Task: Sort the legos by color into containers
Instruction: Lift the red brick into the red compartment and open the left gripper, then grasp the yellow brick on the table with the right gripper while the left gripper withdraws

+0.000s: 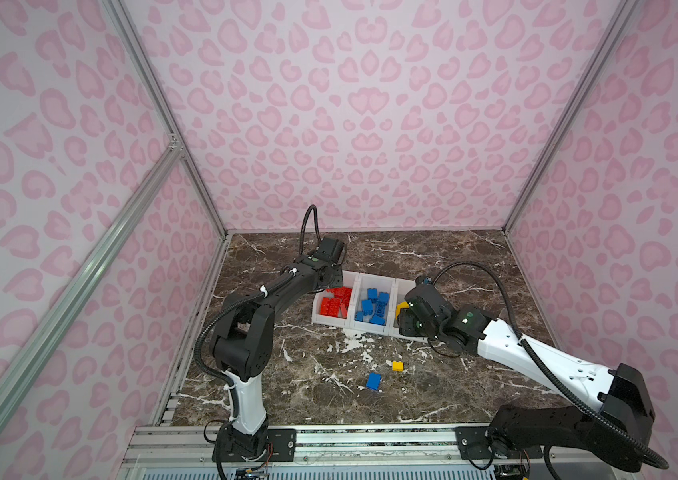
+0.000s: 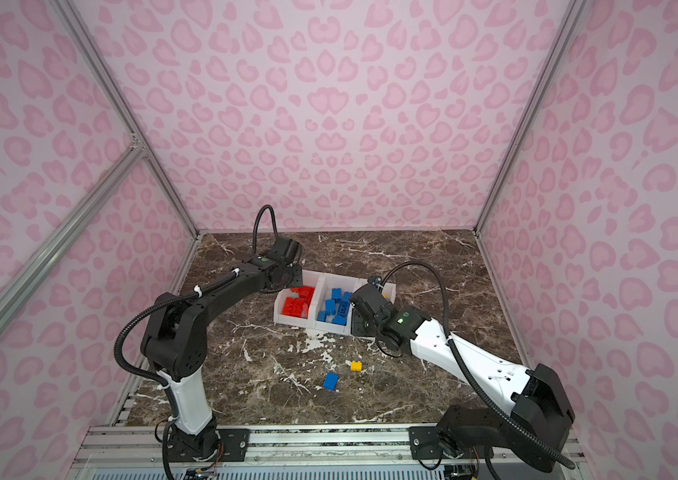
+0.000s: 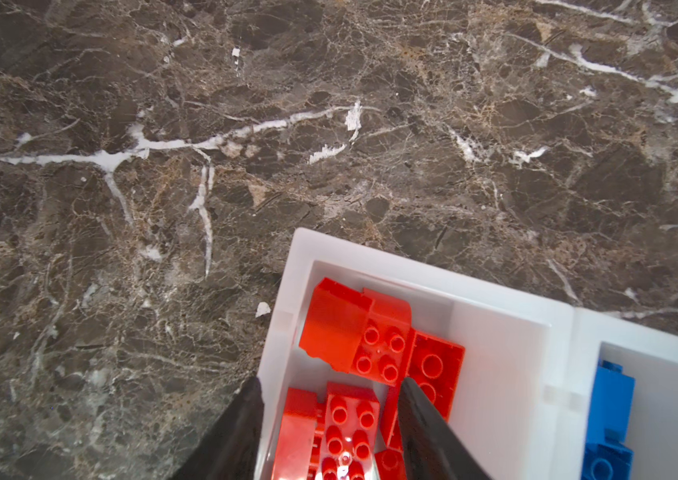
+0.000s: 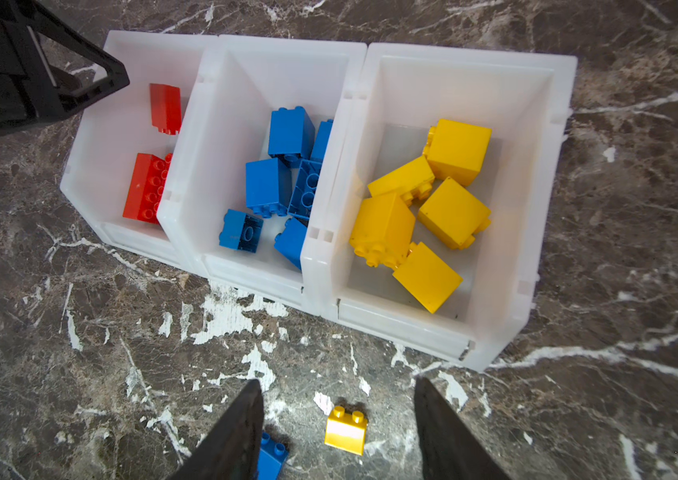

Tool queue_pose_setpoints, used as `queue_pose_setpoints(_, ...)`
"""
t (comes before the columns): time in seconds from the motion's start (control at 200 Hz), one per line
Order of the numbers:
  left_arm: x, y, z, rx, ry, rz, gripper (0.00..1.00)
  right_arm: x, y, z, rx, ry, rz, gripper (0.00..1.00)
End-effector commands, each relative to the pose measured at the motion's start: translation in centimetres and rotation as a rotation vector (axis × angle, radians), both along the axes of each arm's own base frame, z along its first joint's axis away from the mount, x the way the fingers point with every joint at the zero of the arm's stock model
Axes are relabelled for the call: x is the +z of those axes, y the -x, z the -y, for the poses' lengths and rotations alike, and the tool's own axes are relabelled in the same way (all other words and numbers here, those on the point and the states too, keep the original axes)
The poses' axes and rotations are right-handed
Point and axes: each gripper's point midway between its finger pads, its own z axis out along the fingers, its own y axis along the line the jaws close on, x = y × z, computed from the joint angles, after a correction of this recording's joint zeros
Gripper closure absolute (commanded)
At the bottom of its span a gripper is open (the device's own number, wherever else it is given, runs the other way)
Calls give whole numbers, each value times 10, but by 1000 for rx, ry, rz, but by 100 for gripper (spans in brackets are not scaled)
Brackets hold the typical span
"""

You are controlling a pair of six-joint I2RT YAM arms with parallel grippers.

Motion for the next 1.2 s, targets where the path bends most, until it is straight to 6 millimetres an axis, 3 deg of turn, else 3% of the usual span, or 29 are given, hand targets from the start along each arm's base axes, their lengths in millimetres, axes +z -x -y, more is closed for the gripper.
queue_pose_setpoints(0.0,5,1,-4,14,-11,5,44,-1,1,6,-11,21,-3,41)
queue_pose_setpoints(0.29,33,21,-7,27,83,61,43,-10,9,12,-16,32,-28,41)
queue_pose_setpoints(0.31,25,29,-10,29,78,44,43,-12,10,13,-17,32,-33,41)
queue_pose_setpoints(0.645,34,98,-39,61,167,90,43,-61,49,22,-31,50,-128,40)
queue_pose_setpoints(0.845,38,134,-53,82,232,115,43,-83,63,9,-34,50,-155,37)
queue_pose_setpoints(1.195,27,180,-74,136,299,132,42,-108,65,-20,10,120,-201,37)
